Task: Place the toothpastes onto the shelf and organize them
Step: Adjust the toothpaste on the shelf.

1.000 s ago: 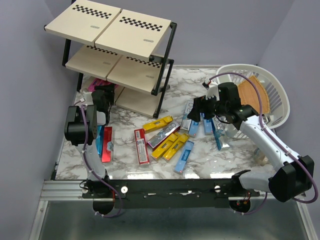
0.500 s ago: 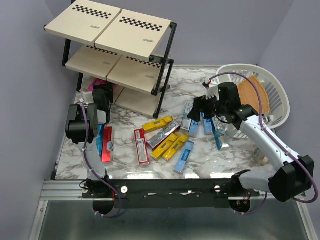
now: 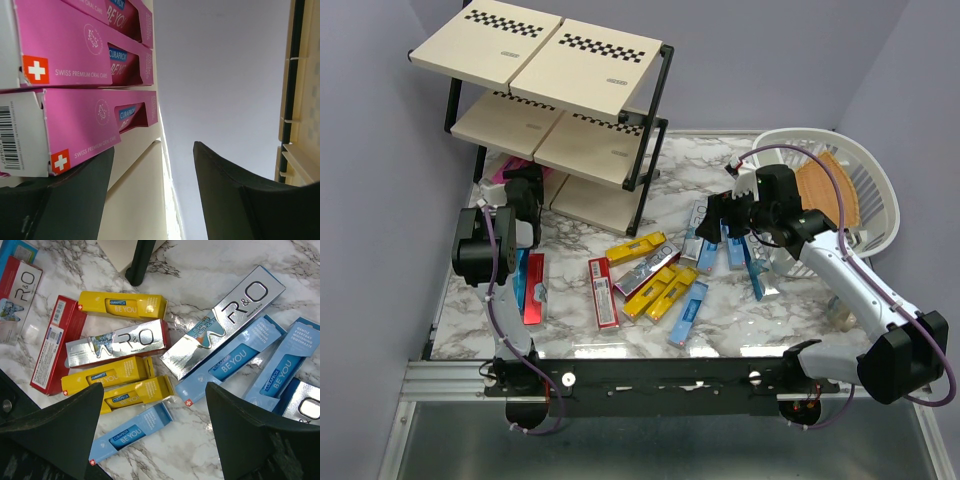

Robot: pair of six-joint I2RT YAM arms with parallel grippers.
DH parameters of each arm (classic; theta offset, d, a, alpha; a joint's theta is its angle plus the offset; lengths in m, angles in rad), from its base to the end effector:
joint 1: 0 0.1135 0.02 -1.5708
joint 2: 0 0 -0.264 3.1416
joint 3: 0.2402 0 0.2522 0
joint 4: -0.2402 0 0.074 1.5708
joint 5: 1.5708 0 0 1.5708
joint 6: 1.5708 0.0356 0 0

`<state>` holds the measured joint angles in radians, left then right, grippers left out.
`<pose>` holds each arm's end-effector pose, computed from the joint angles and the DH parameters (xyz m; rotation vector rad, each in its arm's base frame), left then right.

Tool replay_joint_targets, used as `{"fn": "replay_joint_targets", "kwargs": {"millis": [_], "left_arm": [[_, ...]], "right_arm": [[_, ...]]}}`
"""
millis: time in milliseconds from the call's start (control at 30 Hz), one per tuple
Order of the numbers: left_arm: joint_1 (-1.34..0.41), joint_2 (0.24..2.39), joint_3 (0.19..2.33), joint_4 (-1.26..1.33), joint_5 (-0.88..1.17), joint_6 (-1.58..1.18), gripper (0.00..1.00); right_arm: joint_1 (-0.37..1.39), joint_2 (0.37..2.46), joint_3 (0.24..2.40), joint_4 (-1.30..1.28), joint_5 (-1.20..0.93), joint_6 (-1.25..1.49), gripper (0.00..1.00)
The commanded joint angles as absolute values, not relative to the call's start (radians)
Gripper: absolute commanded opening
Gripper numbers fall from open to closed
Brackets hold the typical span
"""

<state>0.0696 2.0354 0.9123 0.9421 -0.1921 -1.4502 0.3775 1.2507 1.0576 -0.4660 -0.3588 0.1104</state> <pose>0.4041 0.0350 0.1351 -1.3587 1.2178 -0.8303 0.2498 0.1125 0.3102 -0.4988 2.2075 0.6637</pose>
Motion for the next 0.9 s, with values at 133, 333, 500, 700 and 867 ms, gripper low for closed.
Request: {"fn": "replay_joint_targets", "kwargs": {"millis": [133,333,500,700,867], "left_arm": [[0.074,2.043,0.925,0.98,-0.293,-1.453,0.75],[0.075,2.04,0.923,0.988,-0.298,-1.454,0.75],[0.077,2.026,0.905,0.992,-0.305,-1.454,0.75],[0.075,1.996,0.885,1.005,-0.287,-1.445,0.8],[0.075,1.941,0.838,1.022,-0.276,-1.439,0.82]], "right_arm": [[0.373,1.256,1.091,-0.499,-0.336,0.095,0.91],[0.374,1.252,1.089,-0.497,-0.334,0.094,0.91],[0.373,1.249,1.085,-0.497,-0.333,0.095,0.91],[0.374,1.243,1.091,-0.497,-0.337,0.091,0.91],[0.374,1.232,1.086,-0.494,-0.345,0.087,0.91]]}}
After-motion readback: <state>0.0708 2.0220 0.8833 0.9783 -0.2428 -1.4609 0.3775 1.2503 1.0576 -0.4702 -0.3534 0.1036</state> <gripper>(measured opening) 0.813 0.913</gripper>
